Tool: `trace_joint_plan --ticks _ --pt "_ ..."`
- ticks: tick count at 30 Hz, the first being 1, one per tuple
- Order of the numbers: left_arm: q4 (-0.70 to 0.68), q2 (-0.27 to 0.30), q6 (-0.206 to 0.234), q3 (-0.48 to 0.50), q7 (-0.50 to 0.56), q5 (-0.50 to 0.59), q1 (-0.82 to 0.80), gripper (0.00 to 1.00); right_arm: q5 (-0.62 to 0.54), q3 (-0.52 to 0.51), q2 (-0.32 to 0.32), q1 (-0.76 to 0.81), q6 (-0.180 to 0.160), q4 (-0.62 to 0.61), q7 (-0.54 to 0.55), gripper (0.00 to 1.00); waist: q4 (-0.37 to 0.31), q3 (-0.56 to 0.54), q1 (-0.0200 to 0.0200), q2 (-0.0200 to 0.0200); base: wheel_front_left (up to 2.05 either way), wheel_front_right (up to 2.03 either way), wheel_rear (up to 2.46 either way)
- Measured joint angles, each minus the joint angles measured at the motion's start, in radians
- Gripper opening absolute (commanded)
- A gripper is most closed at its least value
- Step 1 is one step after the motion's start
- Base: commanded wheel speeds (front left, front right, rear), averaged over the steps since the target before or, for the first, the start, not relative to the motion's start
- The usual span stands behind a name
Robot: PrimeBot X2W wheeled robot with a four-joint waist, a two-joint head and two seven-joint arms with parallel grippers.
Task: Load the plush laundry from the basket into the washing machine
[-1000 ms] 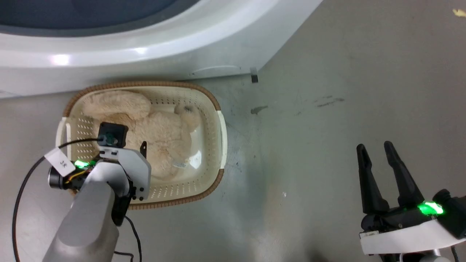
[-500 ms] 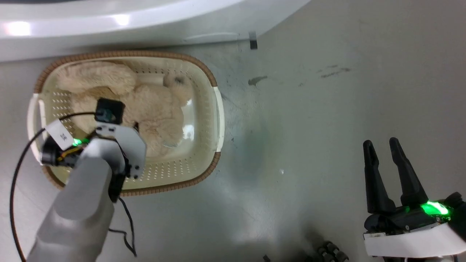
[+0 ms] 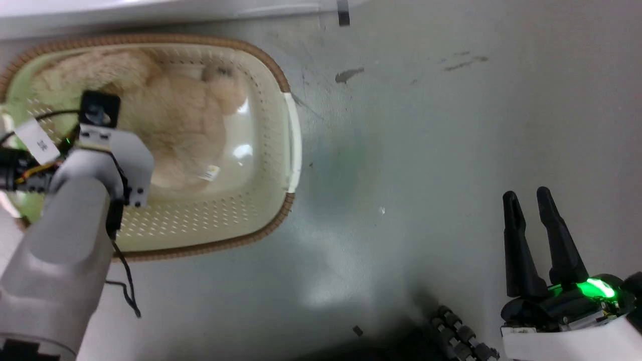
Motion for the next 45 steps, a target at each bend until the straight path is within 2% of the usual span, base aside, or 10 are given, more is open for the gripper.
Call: trace_joint_plan --ticks 5,10,12,19,22,31,45 --pt "0.019 0.012 0.012 -0.012 -0.012 -0.014 -0.048 1.0 0.02 0.012 0.0 0.004 0.0 -0.015 -0.011 1.0 -0.006 0.045 0.0 0.0 0.0 0.0 0.0" --pt "0.06 0.015 0.001 -0.028 -0.012 -0.045 -0.094 1.0 0.042 0.028 0.0 0.009 0.0 -0.027 -0.021 1.0 -0.015 0.089 0.0 0.0 0.0 0.0 0.0" --pt "0.071 0.014 -0.006 -0.038 -0.016 -0.055 -0.114 0.0 0.053 0.033 0.0 0.009 0.0 -0.027 -0.022 1.0 -0.018 0.107 -0.0003 0.0001 0.0 0.0 0.0" --pt "0.101 0.006 -0.071 -0.055 -0.055 -0.088 -0.129 0.0 0.063 0.053 0.0 -0.037 0.0 -0.013 -0.029 1.0 -0.021 0.112 -0.0002 0.0 0.0 0.0 0.0" --pt "0.105 -0.007 -0.085 -0.062 -0.078 -0.1 -0.129 0.0 0.063 0.051 0.0 -0.053 0.0 0.003 -0.029 1.0 -0.013 0.098 -0.0002 0.0001 0.0 0.0 0.0" --pt "0.134 -0.088 -0.123 -0.079 -0.146 -0.128 -0.12 0.0 0.062 0.043 0.0 -0.116 0.0 0.068 -0.029 1.0 0.02 0.019 -0.0001 0.0001 0.0 0.0 0.0" --pt "0.176 -0.197 -0.173 -0.106 -0.216 -0.18 -0.067 0.0 0.06 0.013 0.0 -0.153 0.0 0.202 -0.029 1.0 0.11 -0.163 -0.0001 0.0 0.0 0.0 0.0"
